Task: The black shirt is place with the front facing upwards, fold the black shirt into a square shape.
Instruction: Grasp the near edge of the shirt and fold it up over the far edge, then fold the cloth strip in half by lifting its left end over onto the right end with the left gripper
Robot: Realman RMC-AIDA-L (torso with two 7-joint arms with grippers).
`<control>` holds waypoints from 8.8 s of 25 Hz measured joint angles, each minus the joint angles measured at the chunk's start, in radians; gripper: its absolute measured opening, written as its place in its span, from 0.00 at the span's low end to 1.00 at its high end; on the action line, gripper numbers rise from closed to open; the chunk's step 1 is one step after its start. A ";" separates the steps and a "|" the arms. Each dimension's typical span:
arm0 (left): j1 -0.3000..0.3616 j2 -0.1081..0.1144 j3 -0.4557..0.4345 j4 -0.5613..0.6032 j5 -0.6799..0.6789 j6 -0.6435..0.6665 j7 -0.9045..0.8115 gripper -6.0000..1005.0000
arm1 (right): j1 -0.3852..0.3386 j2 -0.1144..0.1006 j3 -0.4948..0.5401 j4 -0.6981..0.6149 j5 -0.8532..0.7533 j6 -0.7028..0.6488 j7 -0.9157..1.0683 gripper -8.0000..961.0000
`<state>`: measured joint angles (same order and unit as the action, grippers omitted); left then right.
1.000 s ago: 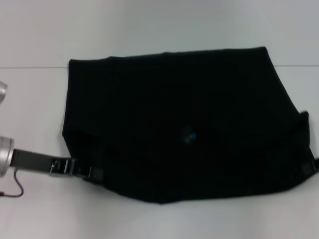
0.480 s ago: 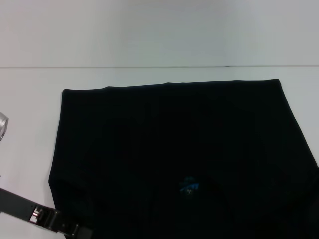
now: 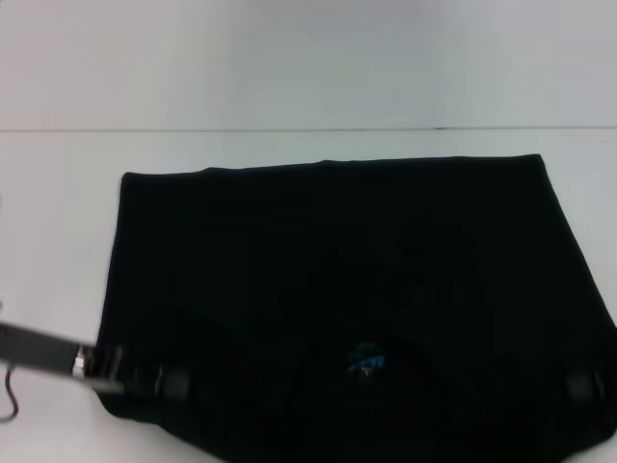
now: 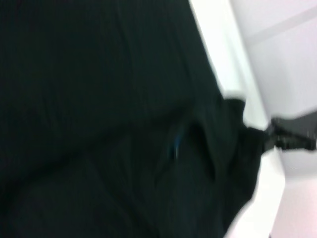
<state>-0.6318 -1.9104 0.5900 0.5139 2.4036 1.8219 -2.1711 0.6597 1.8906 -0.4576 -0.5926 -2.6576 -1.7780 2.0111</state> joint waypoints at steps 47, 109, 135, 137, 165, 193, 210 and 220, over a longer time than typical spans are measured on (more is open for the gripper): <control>-0.188 -0.201 -0.432 -0.129 -0.294 -1.076 0.323 0.03 | 0.153 0.177 0.273 0.193 0.578 1.001 -0.318 0.11; 0.238 -0.060 -0.268 -0.043 -0.258 -0.376 -0.317 0.92 | -0.181 0.200 -0.172 0.271 0.840 0.394 -1.234 0.98; 0.187 -0.077 -0.250 -0.103 -0.253 -0.539 -0.332 0.86 | -0.177 0.202 -0.174 0.288 0.840 0.399 -1.237 0.98; 0.178 -0.078 -0.246 -0.111 -0.253 -0.554 -0.330 0.85 | -0.177 0.202 -0.174 0.292 0.840 0.399 -1.237 0.98; 0.111 -0.088 -0.141 -0.076 -0.255 -0.604 -0.274 0.54 | -0.176 0.202 -0.174 0.297 0.841 0.394 -1.230 0.98; 0.155 -0.095 -0.169 -0.055 -0.264 -0.593 -0.260 0.04 | -0.179 0.202 -0.172 0.301 0.843 0.399 -1.226 0.98; 0.252 -0.031 -0.312 0.005 -0.256 -0.495 -0.250 0.04 | -0.184 0.197 -0.161 0.293 0.843 0.419 -1.224 0.98; 0.211 -0.020 -0.344 0.022 -0.279 -0.369 -0.259 0.04 | -0.196 0.198 -0.165 0.300 0.841 0.445 -1.224 0.98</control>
<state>-0.4206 -1.9306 0.2459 0.5363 2.1244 1.4533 -2.4304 0.4639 2.0888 -0.6227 -0.2931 -1.8163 -1.3326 0.7869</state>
